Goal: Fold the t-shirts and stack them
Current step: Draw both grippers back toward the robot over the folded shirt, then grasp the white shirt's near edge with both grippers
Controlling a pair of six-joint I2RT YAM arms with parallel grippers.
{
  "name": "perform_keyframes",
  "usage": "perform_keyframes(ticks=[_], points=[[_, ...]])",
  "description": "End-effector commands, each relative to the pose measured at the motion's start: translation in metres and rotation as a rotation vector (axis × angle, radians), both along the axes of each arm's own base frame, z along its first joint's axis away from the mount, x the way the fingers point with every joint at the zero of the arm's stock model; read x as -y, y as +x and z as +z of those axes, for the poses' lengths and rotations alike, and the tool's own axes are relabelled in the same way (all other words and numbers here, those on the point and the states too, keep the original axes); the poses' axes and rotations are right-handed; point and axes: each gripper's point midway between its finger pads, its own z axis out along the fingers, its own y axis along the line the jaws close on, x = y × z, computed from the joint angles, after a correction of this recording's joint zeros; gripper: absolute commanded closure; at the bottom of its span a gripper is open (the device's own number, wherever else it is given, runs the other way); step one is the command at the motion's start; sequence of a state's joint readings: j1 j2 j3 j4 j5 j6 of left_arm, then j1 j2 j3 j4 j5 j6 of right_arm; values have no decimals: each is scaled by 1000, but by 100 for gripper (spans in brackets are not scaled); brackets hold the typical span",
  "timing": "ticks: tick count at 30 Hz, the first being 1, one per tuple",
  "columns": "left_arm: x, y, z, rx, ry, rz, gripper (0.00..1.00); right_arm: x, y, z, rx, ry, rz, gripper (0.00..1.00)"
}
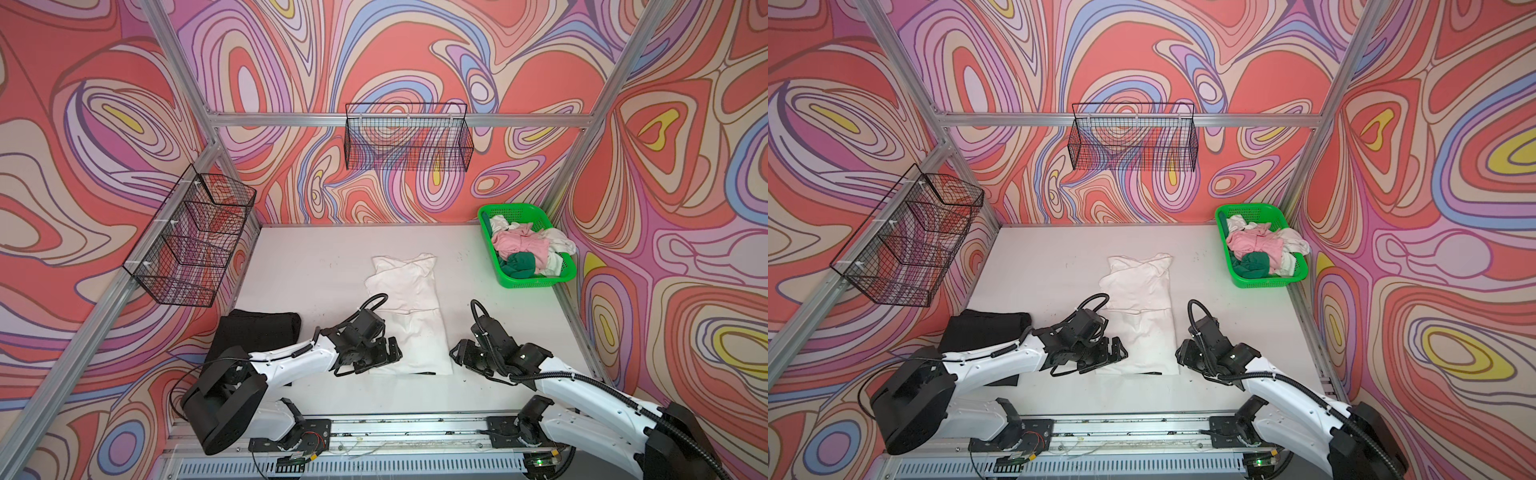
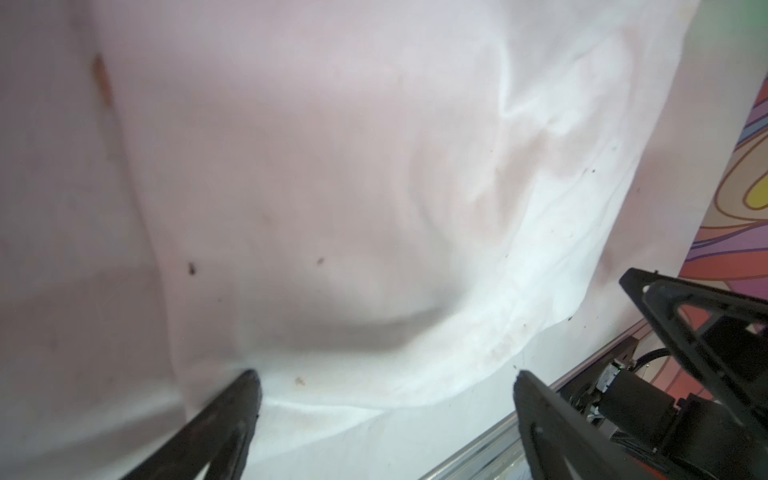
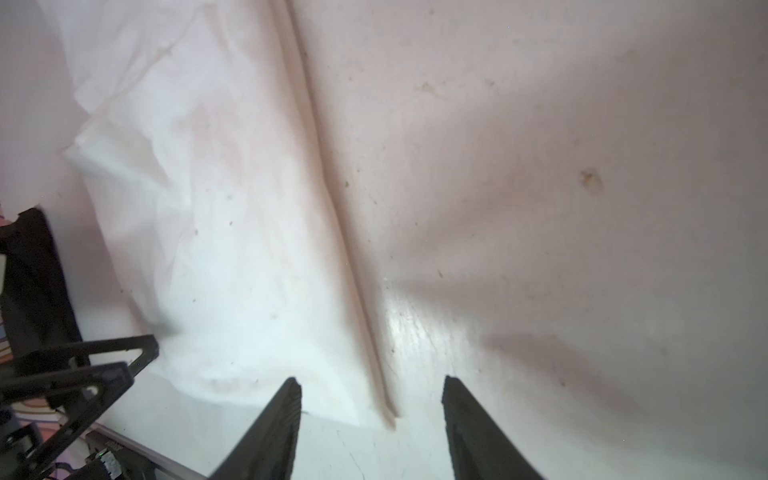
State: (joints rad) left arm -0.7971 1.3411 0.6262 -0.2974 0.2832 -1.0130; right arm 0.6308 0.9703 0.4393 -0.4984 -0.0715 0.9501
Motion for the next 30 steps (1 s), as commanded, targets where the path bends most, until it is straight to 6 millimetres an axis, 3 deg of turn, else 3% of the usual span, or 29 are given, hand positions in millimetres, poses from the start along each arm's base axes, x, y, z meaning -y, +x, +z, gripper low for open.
perform_keyframes(ticks=[1,4,8,13,16,21,27,30], points=[[-49,-40,-14,-137,202,41,0,7,-6,-5,-41,-58,-23,41],[-61,-41,6,-104,216,64,0,0,-11,-4,-44,-55,-13,41],[-79,-52,17,-108,251,88,0,-8,-20,-1,-40,-72,1,41],[-97,-66,12,-128,286,112,0,-29,-34,-7,-57,-89,49,41],[-98,-68,3,-139,282,115,0,-38,-37,-10,-52,-94,62,43],[-82,-64,-7,-152,226,106,17,-58,-43,-14,-58,-97,96,46],[-75,-60,-14,-163,228,84,39,-67,-48,-14,-54,-93,103,51],[-71,-60,-20,-180,224,84,42,-69,-51,-19,-64,-97,106,54]])
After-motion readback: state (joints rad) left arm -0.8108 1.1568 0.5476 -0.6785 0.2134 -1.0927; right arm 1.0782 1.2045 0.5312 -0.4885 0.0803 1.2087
